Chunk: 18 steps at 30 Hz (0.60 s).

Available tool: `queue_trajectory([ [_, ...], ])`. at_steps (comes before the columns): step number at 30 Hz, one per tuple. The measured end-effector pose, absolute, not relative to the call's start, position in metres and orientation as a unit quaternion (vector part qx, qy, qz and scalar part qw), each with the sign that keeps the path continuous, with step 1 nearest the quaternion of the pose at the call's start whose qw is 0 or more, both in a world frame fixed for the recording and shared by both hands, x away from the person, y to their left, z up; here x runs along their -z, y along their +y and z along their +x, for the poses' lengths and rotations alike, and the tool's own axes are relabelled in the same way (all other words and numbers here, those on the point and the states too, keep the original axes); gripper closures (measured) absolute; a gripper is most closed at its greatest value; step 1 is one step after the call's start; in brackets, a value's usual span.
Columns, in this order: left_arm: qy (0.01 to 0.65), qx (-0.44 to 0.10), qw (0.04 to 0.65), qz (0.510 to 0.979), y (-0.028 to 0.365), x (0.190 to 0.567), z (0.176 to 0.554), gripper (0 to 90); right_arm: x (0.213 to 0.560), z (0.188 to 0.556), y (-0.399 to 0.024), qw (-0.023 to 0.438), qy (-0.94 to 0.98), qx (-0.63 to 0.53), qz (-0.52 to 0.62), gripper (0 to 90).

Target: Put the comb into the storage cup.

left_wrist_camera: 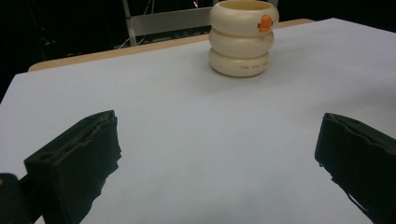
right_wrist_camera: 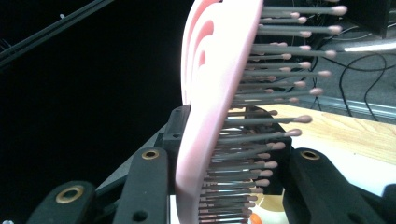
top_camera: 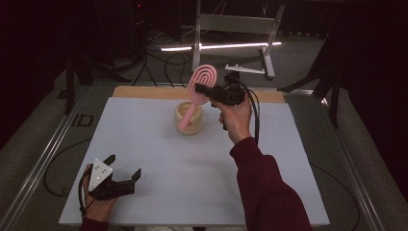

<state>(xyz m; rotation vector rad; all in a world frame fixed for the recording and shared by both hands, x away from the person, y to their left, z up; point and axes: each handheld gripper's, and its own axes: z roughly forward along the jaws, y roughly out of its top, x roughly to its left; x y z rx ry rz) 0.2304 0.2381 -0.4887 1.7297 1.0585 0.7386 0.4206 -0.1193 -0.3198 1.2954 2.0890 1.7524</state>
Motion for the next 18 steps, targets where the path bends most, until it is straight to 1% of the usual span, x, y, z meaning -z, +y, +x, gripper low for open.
queue_trajectory([
  [9,0.432,-0.302,0.471,0.707,0.238,0.489,0.23,0.9,0.319,0.425,-0.12,0.064,0.685,-0.584,0.431,63.1],
  [18,0.431,-0.301,0.472,0.707,0.238,0.489,0.23,0.9,0.316,0.434,-0.123,0.077,0.671,-0.59,0.441,63.1],
])
